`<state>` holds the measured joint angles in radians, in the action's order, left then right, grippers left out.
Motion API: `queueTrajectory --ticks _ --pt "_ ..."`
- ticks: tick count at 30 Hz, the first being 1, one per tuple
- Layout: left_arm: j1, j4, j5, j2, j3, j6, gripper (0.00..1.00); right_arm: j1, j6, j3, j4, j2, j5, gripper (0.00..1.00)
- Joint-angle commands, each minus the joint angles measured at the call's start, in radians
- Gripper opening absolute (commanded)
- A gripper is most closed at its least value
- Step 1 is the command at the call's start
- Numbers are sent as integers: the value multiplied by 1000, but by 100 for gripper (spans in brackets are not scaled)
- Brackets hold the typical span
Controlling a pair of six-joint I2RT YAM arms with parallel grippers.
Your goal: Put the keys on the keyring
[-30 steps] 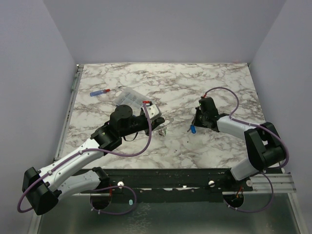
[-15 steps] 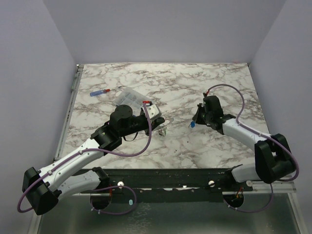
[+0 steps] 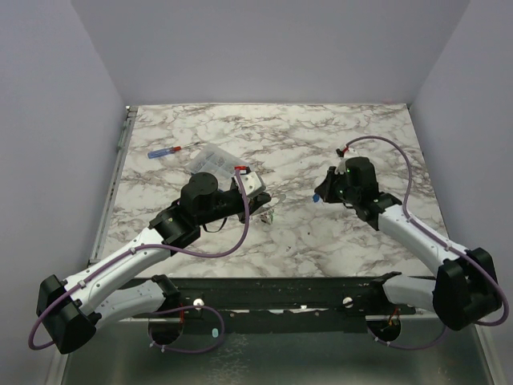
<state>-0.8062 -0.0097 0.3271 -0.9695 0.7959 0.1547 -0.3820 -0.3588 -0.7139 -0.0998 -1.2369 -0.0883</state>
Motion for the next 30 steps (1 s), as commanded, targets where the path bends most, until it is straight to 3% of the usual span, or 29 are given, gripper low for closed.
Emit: queueTrajectory --ticks 1,11,15,30 --pt "2 16 -15 15 -1 10 0 5 47 19 -10 101 -93 1" --pt "2 12 -25 26 0 14 0 6 98 24 -38 304 -244 1" --pt "3 11 -22 31 -1 17 0 5 126 24 -21 403 -387 1" --pt "3 16 14 26 0 16 0 3 119 9 77 465 -638 1"
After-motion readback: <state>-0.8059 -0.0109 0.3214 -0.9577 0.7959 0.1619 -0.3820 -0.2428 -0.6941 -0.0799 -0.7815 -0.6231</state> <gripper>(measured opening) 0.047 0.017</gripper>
